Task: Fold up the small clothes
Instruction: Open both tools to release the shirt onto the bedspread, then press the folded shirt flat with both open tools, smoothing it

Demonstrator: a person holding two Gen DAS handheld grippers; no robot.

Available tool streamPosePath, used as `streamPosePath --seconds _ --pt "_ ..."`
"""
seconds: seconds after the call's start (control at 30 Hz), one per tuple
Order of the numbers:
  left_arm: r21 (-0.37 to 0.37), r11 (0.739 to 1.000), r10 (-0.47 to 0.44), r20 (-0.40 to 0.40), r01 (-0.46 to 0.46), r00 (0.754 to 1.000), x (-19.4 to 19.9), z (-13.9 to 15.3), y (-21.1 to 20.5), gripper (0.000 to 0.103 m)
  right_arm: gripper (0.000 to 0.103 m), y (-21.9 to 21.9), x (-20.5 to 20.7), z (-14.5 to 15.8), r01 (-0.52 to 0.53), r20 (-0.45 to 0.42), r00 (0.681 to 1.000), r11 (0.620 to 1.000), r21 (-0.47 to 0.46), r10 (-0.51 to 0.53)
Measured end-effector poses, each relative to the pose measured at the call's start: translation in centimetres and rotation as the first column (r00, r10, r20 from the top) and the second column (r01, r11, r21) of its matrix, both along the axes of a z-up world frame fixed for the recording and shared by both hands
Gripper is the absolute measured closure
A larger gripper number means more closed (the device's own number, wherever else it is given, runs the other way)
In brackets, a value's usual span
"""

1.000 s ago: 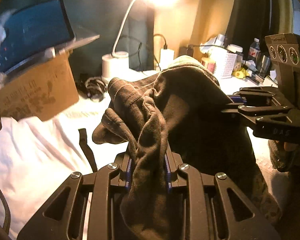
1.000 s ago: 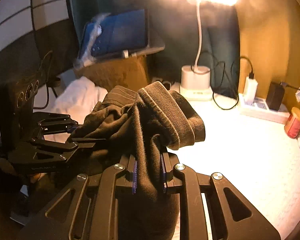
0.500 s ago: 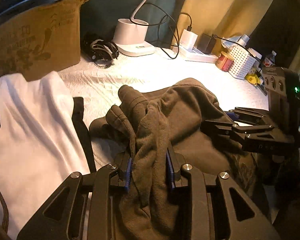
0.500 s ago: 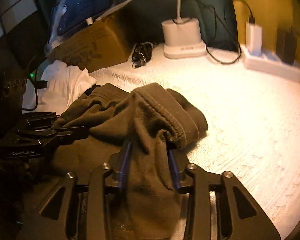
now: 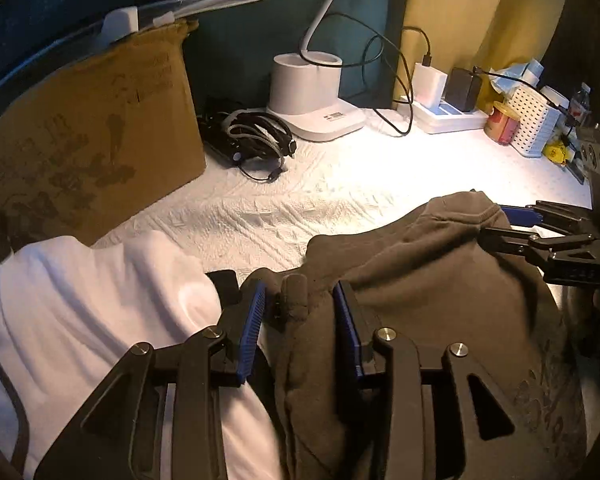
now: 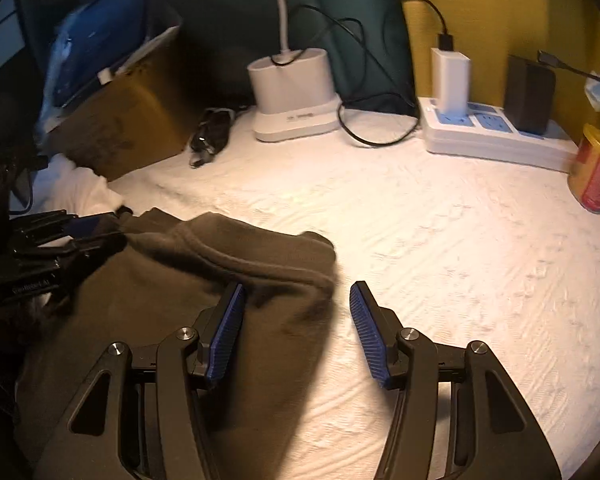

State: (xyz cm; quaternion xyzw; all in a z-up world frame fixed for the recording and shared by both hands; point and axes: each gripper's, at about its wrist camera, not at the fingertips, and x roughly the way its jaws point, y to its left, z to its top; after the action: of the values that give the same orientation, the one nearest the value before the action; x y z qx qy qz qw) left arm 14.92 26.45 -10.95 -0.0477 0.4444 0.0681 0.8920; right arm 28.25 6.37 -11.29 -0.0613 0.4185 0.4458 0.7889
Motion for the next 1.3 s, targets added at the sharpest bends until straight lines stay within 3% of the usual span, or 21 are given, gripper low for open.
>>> streamPosePath --seconds 0.1,0.2,0.33,0.53,0.73,0.8,0.87,1.0,1.3 --pt "0.022 1.000 0.004 0.006 -0.004 1.000 -0.3 0.3 -0.1 0.066 0.045 -0.2 0.1 -0.1 0.011 -0.001 1.000 1.000 0.004 -0.011" --pt "0.107 0.989 0.094 0.082 -0.103 0.992 -1.4 2.2 0.4 0.066 0.045 -1.0 0.6 -0.2 0.070 0.010 0.997 0.997 -0.010 -0.070" --pt "-0.005 0.990 0.141 0.125 -0.142 0.982 -2.8 3.6 2.5 0.066 0.045 -1.8 1.0 -0.2 0.108 0.018 0.994 0.994 -0.013 -0.108" --pt "-0.040 0.997 0.079 0.172 -0.073 0.982 -5.0 4.9 0.5 0.066 0.045 -2.7 0.1 0.2 0.132 0.028 0.991 0.991 -0.011 -0.132" --pt "-0.048 0.997 0.074 0.154 -0.067 0.985 -6.1 4.3 -2.2 0.065 0.045 -3.5 -1.7 1.1 0.122 0.038 0.992 0.993 -0.004 -0.122" --pt "-0.060 0.996 0.077 0.149 -0.069 0.986 -6.6 4.0 -2.7 0.057 0.045 -3.9 -2.6 1.3 0.110 0.033 0.993 0.994 -0.001 -0.110" --pt "-0.084 0.994 0.080 0.138 -0.069 0.987 -7.2 3.6 -3.2 0.036 0.045 -4.1 -3.4 1.6 0.096 0.029 0.995 0.995 0.003 -0.096" --pt "-0.135 0.989 0.079 0.100 -0.065 0.992 -8.4 2.6 -4.5 0.035 0.045 -4.5 -5.5 1.7 0.071 0.032 0.997 0.997 -0.001 -0.071" --pt "-0.148 0.987 0.067 0.044 -0.059 0.997 -10.6 1.5 -6.9 0.035 0.045 -5.2 -9.1 1.0 0.019 0.014 1.000 1.000 -0.016 -0.018"
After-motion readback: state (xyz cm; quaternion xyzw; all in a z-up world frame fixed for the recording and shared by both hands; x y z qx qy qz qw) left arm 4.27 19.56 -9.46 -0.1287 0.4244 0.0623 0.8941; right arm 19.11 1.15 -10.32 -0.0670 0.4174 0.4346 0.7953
